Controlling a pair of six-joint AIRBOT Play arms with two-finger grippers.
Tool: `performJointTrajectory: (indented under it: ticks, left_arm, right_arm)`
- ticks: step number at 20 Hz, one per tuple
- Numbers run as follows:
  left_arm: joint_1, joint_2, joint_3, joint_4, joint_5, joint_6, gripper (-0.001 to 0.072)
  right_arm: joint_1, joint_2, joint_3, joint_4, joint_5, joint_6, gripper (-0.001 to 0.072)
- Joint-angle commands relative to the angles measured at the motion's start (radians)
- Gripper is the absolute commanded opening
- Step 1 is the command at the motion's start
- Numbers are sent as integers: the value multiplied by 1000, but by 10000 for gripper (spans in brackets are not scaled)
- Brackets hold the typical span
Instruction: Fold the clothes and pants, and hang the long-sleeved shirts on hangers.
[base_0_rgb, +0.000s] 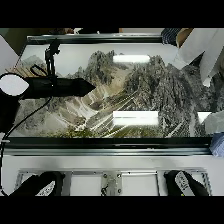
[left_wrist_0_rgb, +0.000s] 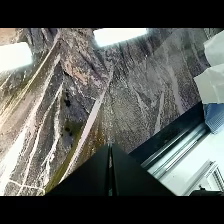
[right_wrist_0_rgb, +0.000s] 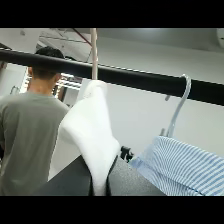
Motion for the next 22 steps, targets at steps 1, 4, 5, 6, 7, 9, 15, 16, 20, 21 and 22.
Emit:
performJointTrajectory:
  ticks: [1,4,5,6,7,9,15,16,20,21,22]
  left_arm:
    - [-1,0,-1,0,-10,0,15]
    - [-1,0,-1,0,-18,0,15]
    - [-1,0,0,0,-18,0,15]
    - [-1,0,-1,-1,-18,0,15]
    - [-1,0,-1,-1,-18,0,15]
    - [-1,0,0,0,-18,0,15]
    - [-1,0,0,-1,-42,0,15]
    - [-1,0,0,-1,-48,-1,15]
    - [-1,0,0,-1,-53,0,15]
    - [-1,0,0,0,-54,0,15]
    - [-1,0,0,0,-62,0,15]
  right_arm:
    - [-28,-2,1,1,0,0,13]
    - [-93,-10,1,26,5,1,13]
    - [-125,-15,1,55,8,1,14]
    - [-153,-21,1,81,18,8,13]
    - [-179,-29,1,106,35,12,13]
    - [-205,-44,0,126,61,11,14]
    - [-208,-66,0,152,71,11,14]
    - [-208,-66,0,166,71,11,14]
    - [-208,-63,0,174,106,11,86]
    - [-208,-57,0,174,106,13,394]
    - [-208,-44,0,175,106,17,401]
